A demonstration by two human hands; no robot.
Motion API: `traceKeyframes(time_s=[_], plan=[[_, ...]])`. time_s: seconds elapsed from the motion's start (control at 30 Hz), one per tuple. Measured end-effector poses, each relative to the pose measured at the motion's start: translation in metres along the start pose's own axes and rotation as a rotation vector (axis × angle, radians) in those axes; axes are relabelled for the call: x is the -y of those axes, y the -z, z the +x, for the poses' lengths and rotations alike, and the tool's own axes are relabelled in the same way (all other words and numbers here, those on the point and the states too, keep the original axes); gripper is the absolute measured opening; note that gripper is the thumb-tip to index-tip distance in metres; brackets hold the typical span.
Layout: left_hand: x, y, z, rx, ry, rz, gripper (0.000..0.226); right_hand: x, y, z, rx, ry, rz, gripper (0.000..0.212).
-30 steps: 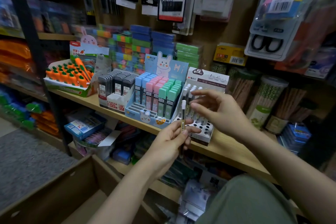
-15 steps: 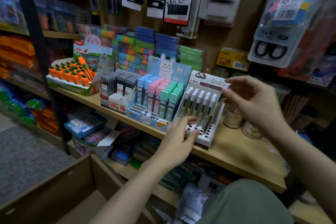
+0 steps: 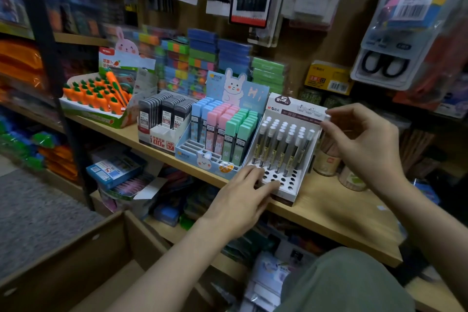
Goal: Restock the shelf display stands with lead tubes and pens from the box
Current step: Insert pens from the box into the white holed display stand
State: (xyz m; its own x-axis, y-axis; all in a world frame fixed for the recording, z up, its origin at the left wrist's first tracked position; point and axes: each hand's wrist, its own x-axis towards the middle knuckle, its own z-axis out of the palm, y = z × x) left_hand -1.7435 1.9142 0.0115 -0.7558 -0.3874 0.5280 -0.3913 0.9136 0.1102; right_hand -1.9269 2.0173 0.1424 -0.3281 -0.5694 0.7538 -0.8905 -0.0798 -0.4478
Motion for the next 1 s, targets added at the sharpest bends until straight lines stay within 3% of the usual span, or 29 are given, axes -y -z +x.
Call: traceKeyframes(time_s=[0.27, 0.43, 0.73, 1.0], plan=[[-0.001, 0.0, 0.001, -0.036, 0.005, -0.09, 0.032, -0.003, 0.001, 0.014, -0.123, -0.129, 0.078, 0.013], [0.0, -0.002, -0.001, -0.033, 0.013, -0.107, 0.036, -0.009, -0.021, 0.002, -0.021, -0.082, -0.014, 0.01], [0.001, -0.004, -0.001, -0.045, 0.014, -0.123, 0.037, -0.014, -0.029, -0.007, 0.001, -0.008, -0.052, 0.008], [0.004, 0.001, 0.0, -0.01, -0.001, -0.11, 0.044, -0.03, -0.041, 0.001, 0.036, -0.054, -0.216, 0.01]])
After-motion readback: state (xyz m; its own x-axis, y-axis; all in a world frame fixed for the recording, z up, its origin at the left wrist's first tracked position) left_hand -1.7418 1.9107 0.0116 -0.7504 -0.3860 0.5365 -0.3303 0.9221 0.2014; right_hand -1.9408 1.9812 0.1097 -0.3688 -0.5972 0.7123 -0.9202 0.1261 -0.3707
